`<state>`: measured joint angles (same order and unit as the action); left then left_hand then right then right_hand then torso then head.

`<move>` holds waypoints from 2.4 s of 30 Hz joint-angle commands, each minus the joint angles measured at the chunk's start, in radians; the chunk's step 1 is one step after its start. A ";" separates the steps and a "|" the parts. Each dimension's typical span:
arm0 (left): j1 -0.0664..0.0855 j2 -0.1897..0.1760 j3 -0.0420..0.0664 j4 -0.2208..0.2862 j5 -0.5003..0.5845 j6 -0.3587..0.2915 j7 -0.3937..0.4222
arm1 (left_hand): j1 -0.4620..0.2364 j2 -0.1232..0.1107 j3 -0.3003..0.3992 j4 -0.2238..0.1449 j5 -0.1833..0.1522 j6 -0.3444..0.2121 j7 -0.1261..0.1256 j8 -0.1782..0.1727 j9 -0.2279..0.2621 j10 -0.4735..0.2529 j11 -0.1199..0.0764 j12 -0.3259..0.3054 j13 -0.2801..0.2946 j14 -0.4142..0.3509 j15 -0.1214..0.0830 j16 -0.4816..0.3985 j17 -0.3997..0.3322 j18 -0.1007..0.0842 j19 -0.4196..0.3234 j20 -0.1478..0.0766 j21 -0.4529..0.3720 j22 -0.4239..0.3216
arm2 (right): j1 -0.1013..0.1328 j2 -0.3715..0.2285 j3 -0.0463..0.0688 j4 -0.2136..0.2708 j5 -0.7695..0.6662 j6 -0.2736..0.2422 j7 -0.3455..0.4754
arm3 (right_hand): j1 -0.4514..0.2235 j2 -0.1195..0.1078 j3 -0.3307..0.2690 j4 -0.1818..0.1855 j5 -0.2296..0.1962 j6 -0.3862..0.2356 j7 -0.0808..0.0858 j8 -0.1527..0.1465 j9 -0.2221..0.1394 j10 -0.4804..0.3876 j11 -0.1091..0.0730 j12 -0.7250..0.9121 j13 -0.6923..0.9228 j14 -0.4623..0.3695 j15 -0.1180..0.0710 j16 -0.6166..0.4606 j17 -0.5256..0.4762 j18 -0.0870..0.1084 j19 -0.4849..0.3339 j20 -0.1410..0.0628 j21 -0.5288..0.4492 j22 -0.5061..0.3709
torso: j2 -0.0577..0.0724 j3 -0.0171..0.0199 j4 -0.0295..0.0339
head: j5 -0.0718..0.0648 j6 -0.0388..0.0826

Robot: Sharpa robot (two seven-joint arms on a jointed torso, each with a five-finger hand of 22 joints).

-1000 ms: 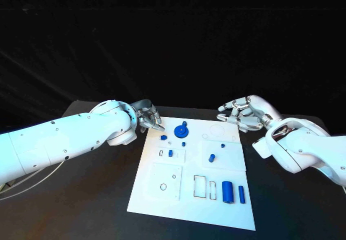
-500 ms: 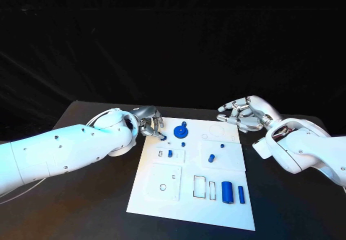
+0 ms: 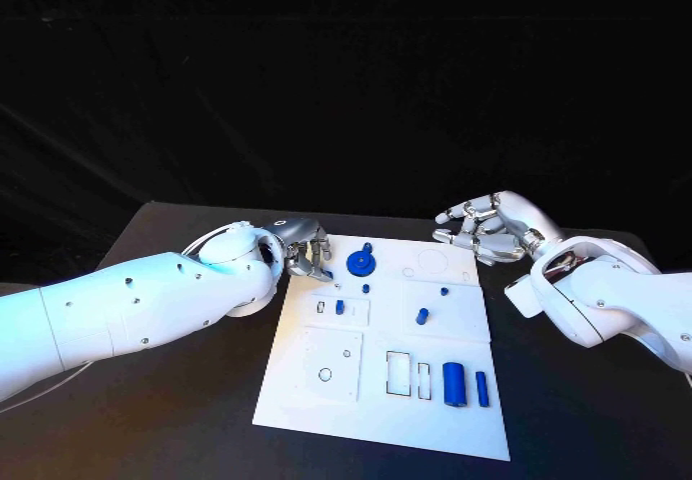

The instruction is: Assemble the parts on the task board

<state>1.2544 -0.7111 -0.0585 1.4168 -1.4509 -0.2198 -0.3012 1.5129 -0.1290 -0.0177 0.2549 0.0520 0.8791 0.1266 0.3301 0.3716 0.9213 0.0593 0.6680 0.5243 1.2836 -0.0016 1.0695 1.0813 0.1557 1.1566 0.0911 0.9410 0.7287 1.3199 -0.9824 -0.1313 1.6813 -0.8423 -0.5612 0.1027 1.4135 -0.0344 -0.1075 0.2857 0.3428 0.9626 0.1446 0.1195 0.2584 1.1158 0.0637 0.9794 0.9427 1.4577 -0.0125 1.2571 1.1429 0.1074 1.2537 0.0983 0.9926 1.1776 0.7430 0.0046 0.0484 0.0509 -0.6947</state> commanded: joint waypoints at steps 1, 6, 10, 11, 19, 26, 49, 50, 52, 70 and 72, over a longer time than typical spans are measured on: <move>-0.002 0.009 0.000 -0.008 -0.018 0.045 -0.027 | 0.002 0.003 -0.004 0.001 -0.003 0.006 -0.002 -0.005 -0.003 0.000 0.001 -0.006 -0.002 0.010 -0.002 0.005 0.002 0.007 0.008 0.000 0.005 0.004 | -0.001 -0.001 0.000 0.003 -0.014 0.012 0.002 | 0.005 0.009 -0.003 -0.006 0.004 -0.006 0.000 0.006 0.001 -0.005 -0.003 0.003 0.000 -0.002 0.000 -0.005 0.001 0.018 0.002 -0.001 -0.005 0.001 | 0.000 0.0005 -0.0002 | -0.001 -0.003; -0.003 0.013 0.001 -0.012 -0.008 0.063 -0.039 | 0.007 0.009 -0.003 0.002 -0.003 0.021 -0.005 -0.006 -0.011 0.005 -0.001 -0.003 -0.007 0.014 -0.004 0.009 0.003 0.005 0.014 -0.002 0.010 0.011 | -0.001 -0.003 0.000 0.004 -0.014 0.012 0.002 | 0.005 0.009 -0.003 -0.006 0.004 -0.006 0.000 0.006 0.001 -0.005 -0.003 0.003 0.000 -0.002 0.000 -0.005 0.001 0.018 0.002 -0.001 -0.005 0.001 | -0.001 0.0015 -0.0006 | -0.002 -0.005; -0.003 0.012 0.002 -0.009 0.006 0.082 -0.040 | 0.012 0.011 -0.004 0.003 -0.003 0.032 -0.007 -0.009 -0.019 0.011 -0.003 -0.002 -0.012 0.016 -0.005 0.011 0.003 0.005 0.016 -0.003 0.013 0.015 | 0.000 -0.003 0.000 0.005 -0.014 0.011 0.002 | 0.005 0.009 -0.003 -0.006 0.004 -0.006 0.000 0.006 0.001 -0.005 -0.003 0.003 0.000 -0.002 0.000 -0.005 0.001 0.018 0.002 -0.001 -0.005 0.001 | -0.001 0.0014 -0.0001 | -0.004 -0.006; -0.004 0.013 0.002 -0.009 0.008 0.089 -0.039 | 0.014 0.010 -0.004 0.002 -0.004 0.033 -0.007 -0.010 -0.021 0.011 -0.003 -0.002 -0.014 0.016 -0.005 0.011 0.003 0.005 0.017 -0.003 0.013 0.016 | 0.000 -0.004 0.000 0.005 -0.014 0.011 0.002 | 0.005 0.009 -0.003 -0.006 0.004 -0.006 0.000 0.006 0.001 -0.005 -0.003 0.003 0.000 -0.002 0.000 -0.005 0.001 0.018 0.002 -0.001 -0.005 0.001 | -0.001 0.0013 0.0002 | -0.004 -0.006; -0.004 0.020 0.002 -0.017 0.011 0.110 -0.044 | 0.032 0.011 -0.011 -0.005 -0.004 0.044 -0.021 -0.030 -0.051 0.023 -0.017 0.037 -0.005 0.068 -0.016 0.109 0.086 -0.009 0.058 -0.012 0.080 0.099 | 0.000 -0.005 0.000 0.008 -0.015 0.010 0.002 | 0.007 0.010 -0.002 -0.006 0.004 -0.006 -0.001 0.007 0.001 -0.003 -0.003 0.005 0.001 -0.001 0.000 -0.004 0.002 0.018 0.003 -0.002 -0.004 0.002 | -0.002 0.0015 0.0004 | -0.004 -0.008; -0.004 0.026 0.002 -0.036 0.007 0.099 -0.044 | 0.051 0.024 -0.010 -0.019 -0.003 0.060 -0.025 -0.048 -0.083 0.012 -0.028 0.140 0.046 0.118 -0.026 0.214 0.179 -0.023 0.094 -0.023 0.150 0.185 | 0.000 -0.006 0.000 0.010 -0.016 0.009 0.002 | 0.007 0.010 -0.002 -0.006 0.004 -0.006 -0.001 0.007 0.001 -0.003 -0.003 0.005 0.001 -0.001 0.000 -0.004 0.002 0.018 0.003 -0.002 -0.004 0.002 | -0.002 0.0009 0.0002 | -0.002 -0.005; -0.004 0.055 0.002 -0.065 0.031 0.121 -0.040 | 0.083 0.077 0.024 -0.029 -0.003 0.109 -0.040 -0.075 -0.134 -0.016 -0.048 0.295 0.115 0.201 -0.043 0.373 0.335 -0.051 0.164 -0.038 0.288 0.358 | 0.000 -0.006 0.000 0.013 -0.016 0.009 0.004 | 0.007 0.012 -0.002 -0.006 0.006 -0.005 -0.001 0.007 0.002 -0.003 -0.003 0.006 0.001 -0.001 0.000 -0.004 0.003 0.018 0.004 -0.002 -0.005 0.002 | -0.002 0.0014 0.0004 | -0.005 -0.009; -0.004 0.055 0.002 -0.066 0.032 0.124 -0.040 | 0.084 0.080 0.026 -0.029 -0.003 0.112 -0.040 -0.076 -0.135 -0.016 -0.048 0.296 0.115 0.201 -0.044 0.374 0.335 -0.051 0.164 -0.038 0.289 0.359 | 0.000 -0.006 0.000 0.013 -0.016 0.009 0.004 | 0.007 0.012 -0.002 -0.006 0.006 -0.005 -0.001 0.007 0.002 -0.003 -0.003 0.006 0.001 -0.001 0.000 -0.004 0.003 0.018 0.004 -0.002 -0.005 0.002 | -0.002 0.0016 0.0003 | -0.005 -0.009; -0.004 0.055 0.002 -0.067 0.034 0.131 -0.041 | 0.089 0.086 0.032 -0.030 -0.003 0.123 -0.042 -0.076 -0.136 -0.018 -0.049 0.299 0.115 0.201 -0.044 0.375 0.336 -0.051 0.163 -0.039 0.291 0.361 | 0.000 -0.007 0.000 0.013 -0.016 0.010 0.004 | 0.007 0.012 -0.002 -0.006 0.006 -0.005 -0.001 0.007 0.002 -0.003 -0.003 0.006 0.001 -0.001 0.000 -0.004 0.003 0.018 0.004 -0.002 -0.005 0.002 | -0.002 0.0012 -0.0001 | -0.005 -0.009; -0.004 0.052 0.002 -0.066 0.058 0.141 -0.044 | 0.156 0.097 0.128 -0.060 -0.003 0.131 -0.035 -0.141 -0.183 -0.054 -0.044 0.301 0.101 0.206 -0.042 0.393 0.354 -0.054 0.159 -0.039 0.313 0.390 | 0.000 -0.007 0.000 0.013 -0.016 0.009 0.004 | 0.007 0.012 -0.002 -0.005 0.006 -0.005 -0.001 0.007 0.002 -0.003 -0.003 0.006 0.001 -0.001 0.000 -0.004 0.003 0.018 0.004 -0.002 -0.005 0.002 | -0.002 0.0006 0.0010 | -0.006 -0.008; -0.004 0.051 0.002 -0.066 0.059 0.139 -0.043 | 0.158 0.094 0.136 -0.062 -0.002 0.132 -0.035 -0.147 -0.187 -0.055 -0.044 0.303 0.101 0.207 -0.041 0.395 0.356 -0.055 0.160 -0.038 0.316 0.395 | 0.000 -0.007 0.000 0.013 -0.016 0.009 0.004 | 0.007 0.012 -0.002 -0.005 0.006 -0.005 -0.001 0.007 0.002 -0.003 -0.003 0.006 0.001 -0.001 0.000 -0.004 0.003 0.018 0.004 -0.002 -0.005 0.002 | -0.002 0.0004 0.0012 | -0.007 -0.008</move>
<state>1.2539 -0.6597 -0.0534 1.3510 -1.4035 -0.1042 -0.3414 1.6630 -0.0342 0.1144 0.1924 0.0512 1.0111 0.0833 0.1850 0.1855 0.8748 0.0164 0.9647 0.6265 1.4657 -0.0444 1.4615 1.3077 0.1093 1.3117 0.0534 1.2509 1.1222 1.3201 -0.9896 -0.1313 1.6928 -0.8476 -0.5614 0.1026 1.4188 -0.0291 -0.1075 0.2857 0.3428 0.9627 0.1446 0.1234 0.2588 1.1158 0.0637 0.9794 0.9427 1.4577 -0.0125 1.2571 1.1450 0.1075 1.2537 0.0983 0.9926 1.1785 0.7413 0.0054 0.0494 0.0441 -0.7031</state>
